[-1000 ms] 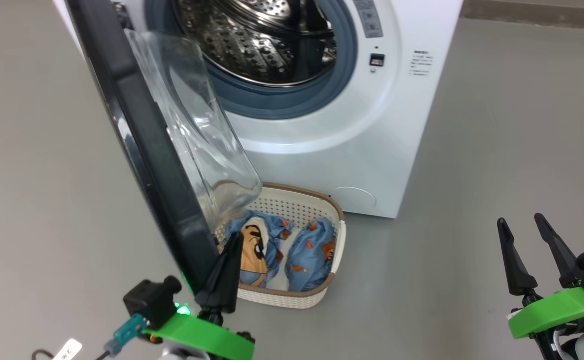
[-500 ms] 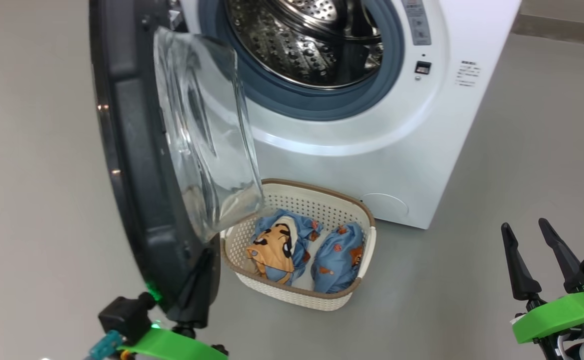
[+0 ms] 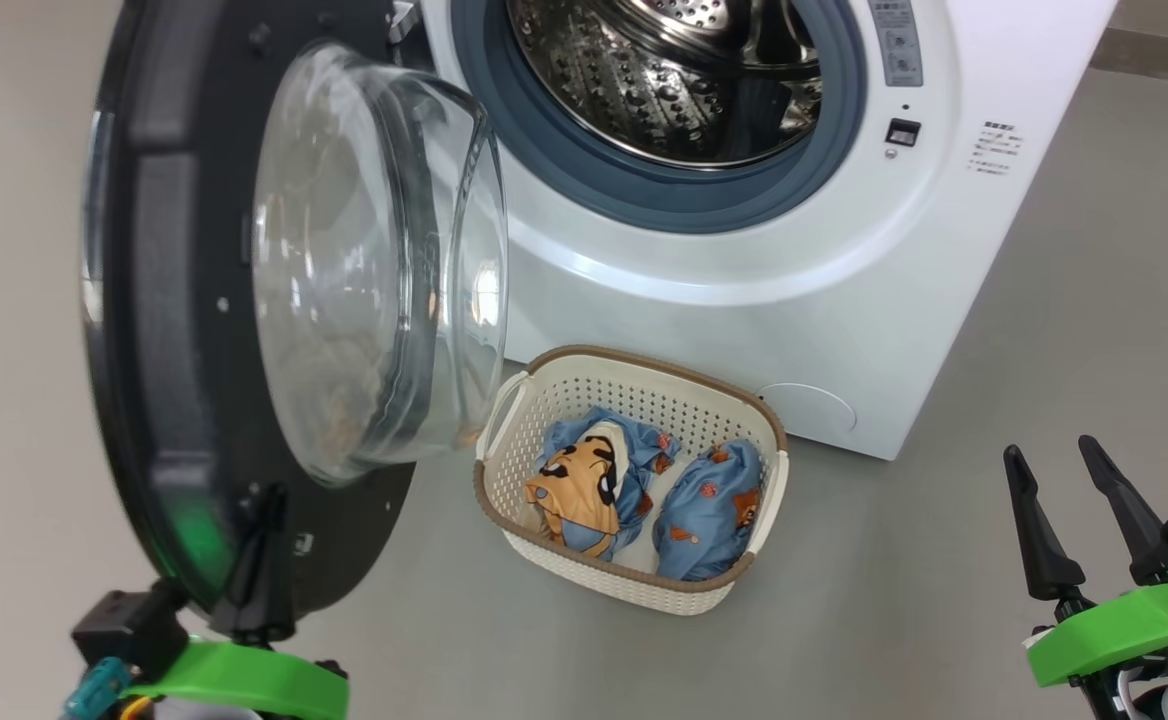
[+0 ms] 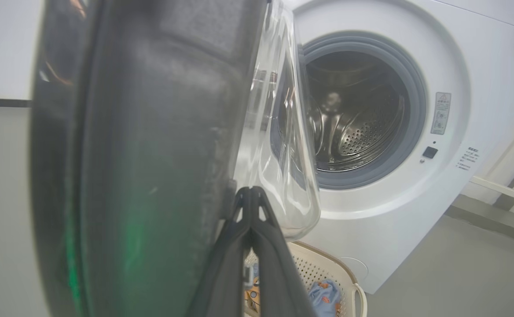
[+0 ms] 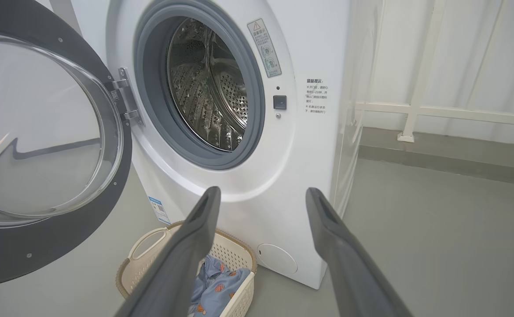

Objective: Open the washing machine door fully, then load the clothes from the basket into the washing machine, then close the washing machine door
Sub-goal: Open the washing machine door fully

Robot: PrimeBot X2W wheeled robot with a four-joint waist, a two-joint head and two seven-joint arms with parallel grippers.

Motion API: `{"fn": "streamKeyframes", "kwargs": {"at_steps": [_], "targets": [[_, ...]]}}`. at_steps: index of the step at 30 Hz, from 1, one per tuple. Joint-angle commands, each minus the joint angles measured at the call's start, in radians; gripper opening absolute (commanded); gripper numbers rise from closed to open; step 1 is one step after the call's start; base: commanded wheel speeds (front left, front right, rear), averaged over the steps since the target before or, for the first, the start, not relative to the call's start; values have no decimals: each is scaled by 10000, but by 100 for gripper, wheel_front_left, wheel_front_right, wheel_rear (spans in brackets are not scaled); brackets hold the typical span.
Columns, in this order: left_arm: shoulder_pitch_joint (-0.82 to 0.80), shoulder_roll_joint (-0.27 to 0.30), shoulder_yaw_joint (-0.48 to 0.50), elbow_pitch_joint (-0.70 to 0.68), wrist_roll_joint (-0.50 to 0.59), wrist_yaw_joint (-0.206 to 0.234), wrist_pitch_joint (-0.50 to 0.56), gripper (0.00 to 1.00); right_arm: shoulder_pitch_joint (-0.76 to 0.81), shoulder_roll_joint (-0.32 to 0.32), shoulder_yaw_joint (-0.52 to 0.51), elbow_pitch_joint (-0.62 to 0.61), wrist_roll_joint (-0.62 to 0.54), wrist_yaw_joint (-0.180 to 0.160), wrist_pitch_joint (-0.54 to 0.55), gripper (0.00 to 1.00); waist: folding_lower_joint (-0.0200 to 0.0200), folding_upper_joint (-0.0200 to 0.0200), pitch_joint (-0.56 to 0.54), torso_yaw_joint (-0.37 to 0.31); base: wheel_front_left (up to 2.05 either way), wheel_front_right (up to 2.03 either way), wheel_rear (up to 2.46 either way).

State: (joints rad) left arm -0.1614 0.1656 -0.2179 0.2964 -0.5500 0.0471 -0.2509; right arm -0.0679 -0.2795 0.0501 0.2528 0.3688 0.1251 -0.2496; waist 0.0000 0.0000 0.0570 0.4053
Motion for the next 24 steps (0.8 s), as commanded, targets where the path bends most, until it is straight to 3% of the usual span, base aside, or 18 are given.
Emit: {"fn": "streamKeyframes", "kwargs": {"at_steps": [1,11,24], "targets": [[-467,399,662,-208,183,227,-108,0,-48,-261,113,-278,-56,56,-122,100,0,0,53,94,0,0,0],[-1004,584,1618,319,539,342,-108,0,-135,-363,121,-302,-61,56,-122,100,0,0,263,243,0,0,0],[-1785,460,3575,986,1472,-14,-108,0,-478,-719,190,-371,-31,56,-122,100,0,0,869,309,0,0,0]]}}
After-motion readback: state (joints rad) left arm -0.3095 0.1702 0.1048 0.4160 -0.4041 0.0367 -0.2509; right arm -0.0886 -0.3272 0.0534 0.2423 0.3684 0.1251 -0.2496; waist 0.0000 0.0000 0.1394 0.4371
